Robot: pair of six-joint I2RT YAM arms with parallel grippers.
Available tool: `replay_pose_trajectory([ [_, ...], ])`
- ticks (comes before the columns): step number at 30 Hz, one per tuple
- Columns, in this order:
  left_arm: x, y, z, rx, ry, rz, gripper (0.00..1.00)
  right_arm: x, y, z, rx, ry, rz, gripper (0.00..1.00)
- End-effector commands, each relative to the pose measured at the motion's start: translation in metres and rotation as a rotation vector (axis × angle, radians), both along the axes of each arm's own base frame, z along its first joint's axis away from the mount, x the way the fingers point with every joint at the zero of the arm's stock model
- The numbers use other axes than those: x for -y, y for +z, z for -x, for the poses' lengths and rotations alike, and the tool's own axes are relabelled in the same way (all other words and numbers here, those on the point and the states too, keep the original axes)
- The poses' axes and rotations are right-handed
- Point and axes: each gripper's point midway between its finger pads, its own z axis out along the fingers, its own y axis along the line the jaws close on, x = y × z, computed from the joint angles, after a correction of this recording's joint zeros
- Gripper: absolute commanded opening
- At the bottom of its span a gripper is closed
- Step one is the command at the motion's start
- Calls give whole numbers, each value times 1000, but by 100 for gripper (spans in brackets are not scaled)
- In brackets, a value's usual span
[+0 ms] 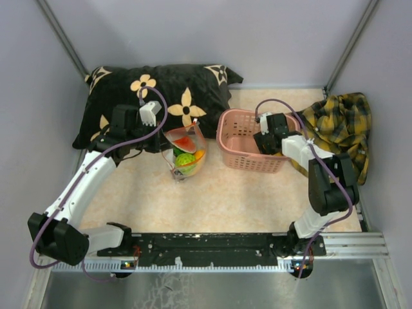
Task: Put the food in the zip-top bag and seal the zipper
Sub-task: Pick up the fake fruit from the bin.
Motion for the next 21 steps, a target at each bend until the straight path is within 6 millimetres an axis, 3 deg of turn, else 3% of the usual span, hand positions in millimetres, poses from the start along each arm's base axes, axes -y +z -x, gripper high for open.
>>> replay_pose_trajectory([
  [1, 0, 7, -2, 34, -6, 20, 0, -3, 24, 3, 35, 2, -40, 35],
  [16, -1, 5, -3, 28, -3, 21, 0, -39, 119, 2, 343, 96, -160, 27],
  [21, 0, 4, -2, 23, -8, 23, 0, -63, 165, 1, 480, 165, -210, 27],
])
